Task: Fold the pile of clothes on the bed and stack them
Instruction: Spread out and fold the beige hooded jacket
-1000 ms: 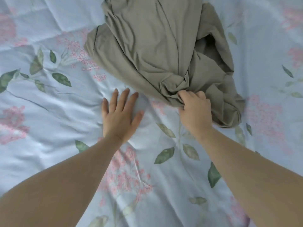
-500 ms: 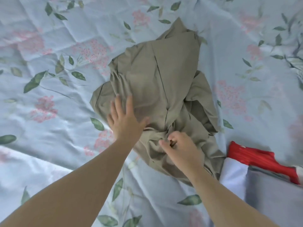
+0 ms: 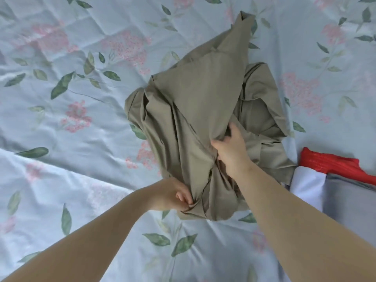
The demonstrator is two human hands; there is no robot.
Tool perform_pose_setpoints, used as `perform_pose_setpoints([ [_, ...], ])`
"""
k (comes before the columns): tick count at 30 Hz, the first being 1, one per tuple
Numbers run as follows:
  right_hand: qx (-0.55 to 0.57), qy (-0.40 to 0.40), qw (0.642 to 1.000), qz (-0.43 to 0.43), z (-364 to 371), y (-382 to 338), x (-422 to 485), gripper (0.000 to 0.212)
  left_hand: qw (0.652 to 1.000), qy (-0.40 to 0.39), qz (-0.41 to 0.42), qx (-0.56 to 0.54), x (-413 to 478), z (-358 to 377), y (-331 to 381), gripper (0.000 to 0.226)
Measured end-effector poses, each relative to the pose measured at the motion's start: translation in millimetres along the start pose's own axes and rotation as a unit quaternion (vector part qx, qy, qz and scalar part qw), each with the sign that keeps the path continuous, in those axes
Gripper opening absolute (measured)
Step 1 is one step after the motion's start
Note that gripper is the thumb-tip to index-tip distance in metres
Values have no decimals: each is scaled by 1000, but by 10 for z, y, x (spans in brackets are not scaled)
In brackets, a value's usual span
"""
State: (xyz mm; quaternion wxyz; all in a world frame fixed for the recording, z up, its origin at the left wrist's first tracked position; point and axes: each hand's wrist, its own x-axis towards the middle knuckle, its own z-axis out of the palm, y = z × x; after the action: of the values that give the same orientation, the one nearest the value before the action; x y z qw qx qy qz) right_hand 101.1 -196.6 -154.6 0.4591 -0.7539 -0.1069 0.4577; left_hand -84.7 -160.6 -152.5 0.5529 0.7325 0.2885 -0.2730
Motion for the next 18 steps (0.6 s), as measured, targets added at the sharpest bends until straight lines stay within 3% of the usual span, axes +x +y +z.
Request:
perform_pose_setpoints([
  [2,-151,-40,985,-70,117,137,-189,24,981,163,-16,-103,-32,-120,-127,4],
  [3,-228,-63,966,-106,158,230,-298,16,931,296,-18,-212,-55,-211,-168,6],
  [4,-293,-98,941,-138,192,303,-428,13,850,416,-35,-322,-100,-309,-156,6],
  [5,-348,-153,912,-157,225,392,-555,14,774,490,-47,-398,-123,-400,-121,7],
  [6,-390,-223,880,-157,256,447,-686,15,744,521,-48,-416,-131,-475,-62,16],
  [7,-424,-301,843,-138,275,490,-799,18,764,518,-54,-380,-130,-522,12,33],
  [9,-448,-430,780,-80,240,534,-953,34,846,472,-93,-230,-87,-526,169,80],
  [11,-439,-492,752,17,112,466,-1030,28,896,421,-111,-85,7,-468,224,99],
  [13,-381,-450,798,125,-46,390,-1026,9,929,336,-141,58,113,-347,137,97],
  [15,-273,-300,896,180,-221,397,-892,8,944,261,-157,128,197,-187,40,79],
  [16,-221,-198,938,178,-301,427,-805,11,948,255,-149,116,207,-103,12,63],
  [18,-203,-20,974,103,-460,492,-612,11,958,244,-121,92,191,46,-13,38],
])
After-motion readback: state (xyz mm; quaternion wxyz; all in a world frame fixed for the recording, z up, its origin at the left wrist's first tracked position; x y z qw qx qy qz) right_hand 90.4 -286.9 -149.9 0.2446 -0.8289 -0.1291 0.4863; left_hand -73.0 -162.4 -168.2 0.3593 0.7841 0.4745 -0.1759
